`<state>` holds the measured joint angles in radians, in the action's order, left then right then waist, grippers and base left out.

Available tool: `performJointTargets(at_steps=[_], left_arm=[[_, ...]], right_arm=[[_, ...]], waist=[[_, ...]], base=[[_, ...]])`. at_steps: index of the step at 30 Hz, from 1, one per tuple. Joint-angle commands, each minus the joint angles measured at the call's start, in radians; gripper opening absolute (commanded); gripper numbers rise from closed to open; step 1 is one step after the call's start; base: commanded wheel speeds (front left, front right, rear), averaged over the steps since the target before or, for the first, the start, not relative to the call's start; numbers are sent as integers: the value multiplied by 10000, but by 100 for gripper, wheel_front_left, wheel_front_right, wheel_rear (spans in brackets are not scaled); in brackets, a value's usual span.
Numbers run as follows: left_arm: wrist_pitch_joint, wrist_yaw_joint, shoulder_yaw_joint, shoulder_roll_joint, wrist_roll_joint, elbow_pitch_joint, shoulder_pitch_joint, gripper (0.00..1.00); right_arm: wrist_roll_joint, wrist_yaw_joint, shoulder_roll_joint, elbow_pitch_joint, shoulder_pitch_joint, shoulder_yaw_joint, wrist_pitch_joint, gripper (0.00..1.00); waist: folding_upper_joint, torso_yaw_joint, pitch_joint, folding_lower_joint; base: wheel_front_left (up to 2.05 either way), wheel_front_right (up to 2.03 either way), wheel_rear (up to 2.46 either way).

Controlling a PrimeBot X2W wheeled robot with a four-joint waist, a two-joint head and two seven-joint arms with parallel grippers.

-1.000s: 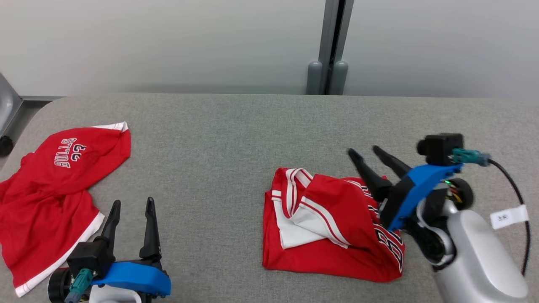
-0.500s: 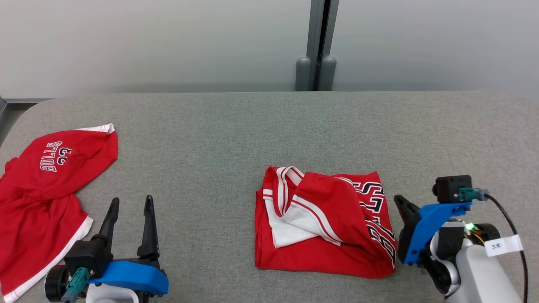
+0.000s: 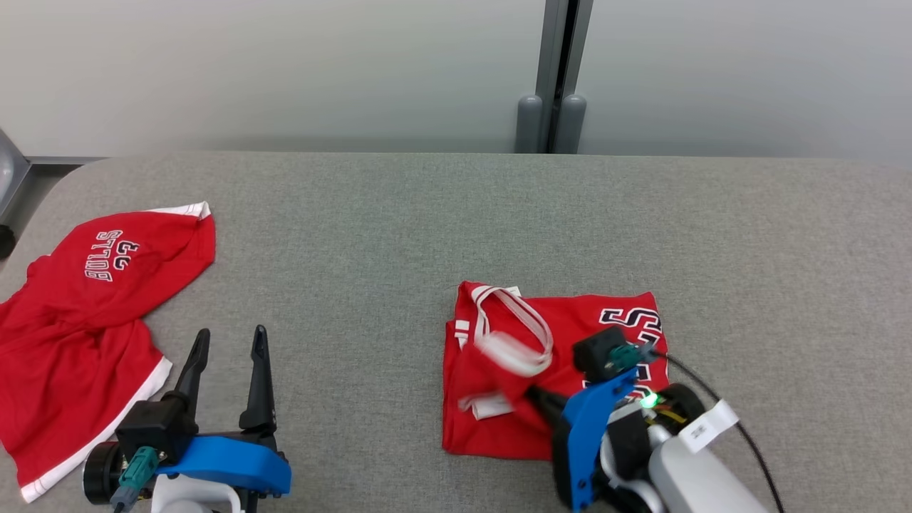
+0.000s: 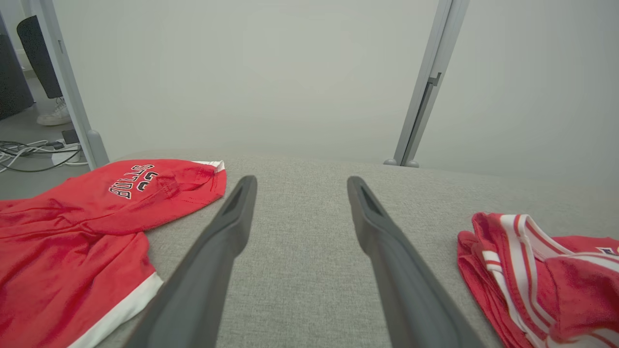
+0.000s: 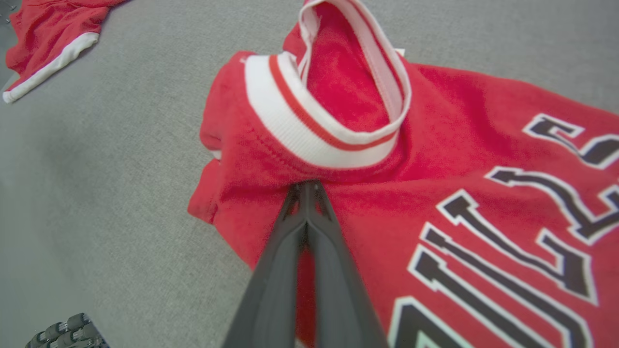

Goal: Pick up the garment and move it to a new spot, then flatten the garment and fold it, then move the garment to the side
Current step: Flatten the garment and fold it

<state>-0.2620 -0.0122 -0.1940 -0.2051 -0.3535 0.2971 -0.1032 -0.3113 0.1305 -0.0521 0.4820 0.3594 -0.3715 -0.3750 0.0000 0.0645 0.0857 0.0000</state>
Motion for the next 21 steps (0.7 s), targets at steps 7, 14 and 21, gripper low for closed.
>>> performJointTargets(at_steps=[7,14,21], left_arm=[[-36,-143,180,-112,-155,-64,200,100],[-37,-154,168,-138,-212,-148,263,100],[-38,-127,51,-123,-223,-137,151,100]], right_arm=[[-906,5,-407,-1772,-1004,-1765,-514,0],[-1182,5,-596,-2901,-1338,-1371,-95,0],[-102,5,-336,-2284,-1233,-7,-177,0]], waist=[[0,-214,-124,0],[0,-280,-182,0],[0,-126,-156,0]], base=[[0,0,0],[0,0,0],[0,0,0]])
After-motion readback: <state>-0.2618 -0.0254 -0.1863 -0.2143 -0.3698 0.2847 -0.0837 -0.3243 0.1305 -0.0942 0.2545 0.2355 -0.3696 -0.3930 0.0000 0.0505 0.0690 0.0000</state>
